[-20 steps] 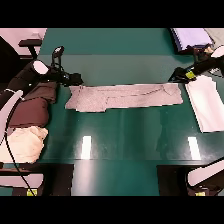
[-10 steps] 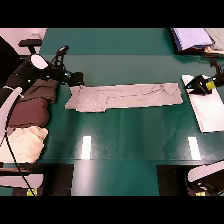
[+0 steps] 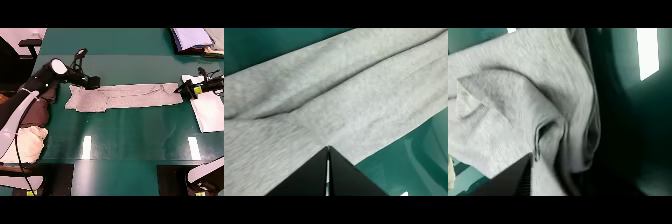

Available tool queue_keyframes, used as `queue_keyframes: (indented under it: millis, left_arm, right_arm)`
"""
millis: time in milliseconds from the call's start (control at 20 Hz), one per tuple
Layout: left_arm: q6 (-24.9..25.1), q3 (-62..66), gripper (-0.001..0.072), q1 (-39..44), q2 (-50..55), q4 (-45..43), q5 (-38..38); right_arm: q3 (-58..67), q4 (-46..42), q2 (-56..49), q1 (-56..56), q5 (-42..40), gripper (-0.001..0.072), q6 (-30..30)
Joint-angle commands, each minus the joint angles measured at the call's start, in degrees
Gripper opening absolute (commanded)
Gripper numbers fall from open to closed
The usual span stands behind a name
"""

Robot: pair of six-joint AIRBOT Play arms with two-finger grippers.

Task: Fold the shirts.

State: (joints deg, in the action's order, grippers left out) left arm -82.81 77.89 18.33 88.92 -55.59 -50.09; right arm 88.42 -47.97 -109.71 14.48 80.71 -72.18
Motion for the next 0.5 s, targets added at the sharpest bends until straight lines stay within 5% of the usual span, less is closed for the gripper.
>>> queue_keyframes:
  millis: [0, 50, 450]
  left_arm:
    - [-0.4, 1.6, 0.0022, 2.6, 3.7, 2.9, 2.7]
    - [-0.3, 3.0, 0.0022, 3.1, 5.4, 3.9, 2.5]
    - [-0.4, 19.1, 0.0021, 7.7, 20.6, 5.2, 1.1]
  right_arm:
    - [-0.2, 2.0, -0.9, -2.0, -2.2, 0.0082, 1.9]
    - [-0.1, 2.0, -0.2, -2.1, -2.3, 0.0013, 2.7]
    - [6.9, 2.0, 14.8, -6.5, 2.1, 0.0012, 1.9]
